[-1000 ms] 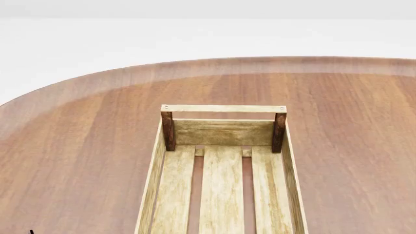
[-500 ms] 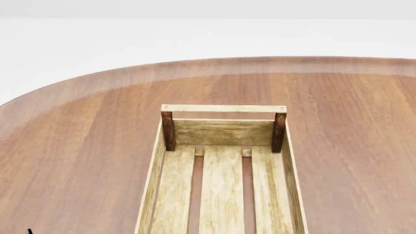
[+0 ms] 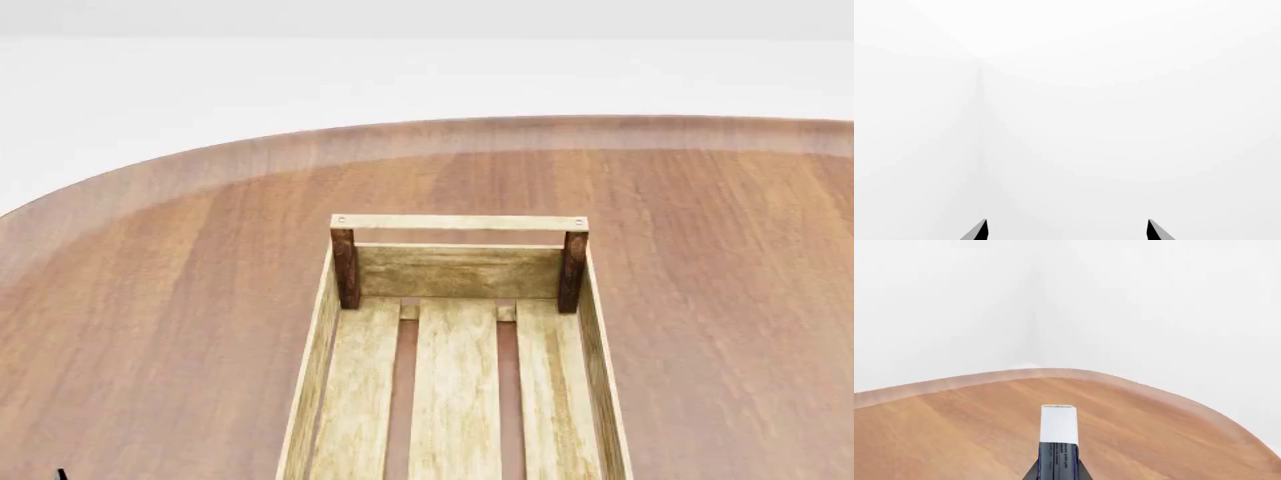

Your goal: Pick up the cream cheese and put it in the tray.

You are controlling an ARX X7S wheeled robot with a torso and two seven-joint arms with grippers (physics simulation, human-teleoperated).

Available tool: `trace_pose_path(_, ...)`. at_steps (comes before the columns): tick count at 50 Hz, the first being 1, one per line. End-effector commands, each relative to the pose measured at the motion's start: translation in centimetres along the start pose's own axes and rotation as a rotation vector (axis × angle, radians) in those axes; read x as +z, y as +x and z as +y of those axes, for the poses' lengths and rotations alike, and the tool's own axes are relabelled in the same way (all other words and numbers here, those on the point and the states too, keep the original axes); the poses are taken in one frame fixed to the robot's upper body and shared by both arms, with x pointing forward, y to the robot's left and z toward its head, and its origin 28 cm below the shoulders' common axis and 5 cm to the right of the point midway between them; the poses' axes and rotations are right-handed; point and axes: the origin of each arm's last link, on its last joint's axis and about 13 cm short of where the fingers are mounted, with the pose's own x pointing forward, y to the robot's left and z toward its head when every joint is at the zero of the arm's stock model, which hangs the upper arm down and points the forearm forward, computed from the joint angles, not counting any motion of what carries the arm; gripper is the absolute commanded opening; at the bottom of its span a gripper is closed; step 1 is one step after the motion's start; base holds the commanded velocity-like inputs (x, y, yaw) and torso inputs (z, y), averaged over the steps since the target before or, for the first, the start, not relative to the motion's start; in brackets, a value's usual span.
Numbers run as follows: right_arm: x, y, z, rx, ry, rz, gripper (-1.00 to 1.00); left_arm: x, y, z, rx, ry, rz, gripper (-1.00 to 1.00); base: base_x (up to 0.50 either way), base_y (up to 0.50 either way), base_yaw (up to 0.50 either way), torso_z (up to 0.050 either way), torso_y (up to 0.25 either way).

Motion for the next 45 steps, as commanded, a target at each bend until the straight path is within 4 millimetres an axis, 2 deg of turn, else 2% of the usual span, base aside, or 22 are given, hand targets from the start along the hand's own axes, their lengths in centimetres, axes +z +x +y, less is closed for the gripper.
trace_pose_path(1,2.7,0.6,1.1,0.056,-0.060,-0.116,-1.00,0.0,0.1,0.1,0.001,-0.003,0.004,1.00,0.00,0.00,0.00,0.000,0.000)
trace_pose_path(22,5.5,3.0,4.3,0.251,-0.166,-0.230,-1.00,0.0,0.1,0.0,-0.001,-0.004,0.004,1.00,0.00,0.00,0.00,0.000,0.000)
trace_pose_path(45,8.2,5.3,6.6,0.269,-0.243,-0.259,-1.00,0.0,0.1,0.0,-0.002,-0.001,0.009,1.00,0.00,0.00,0.00,0.000,0.000)
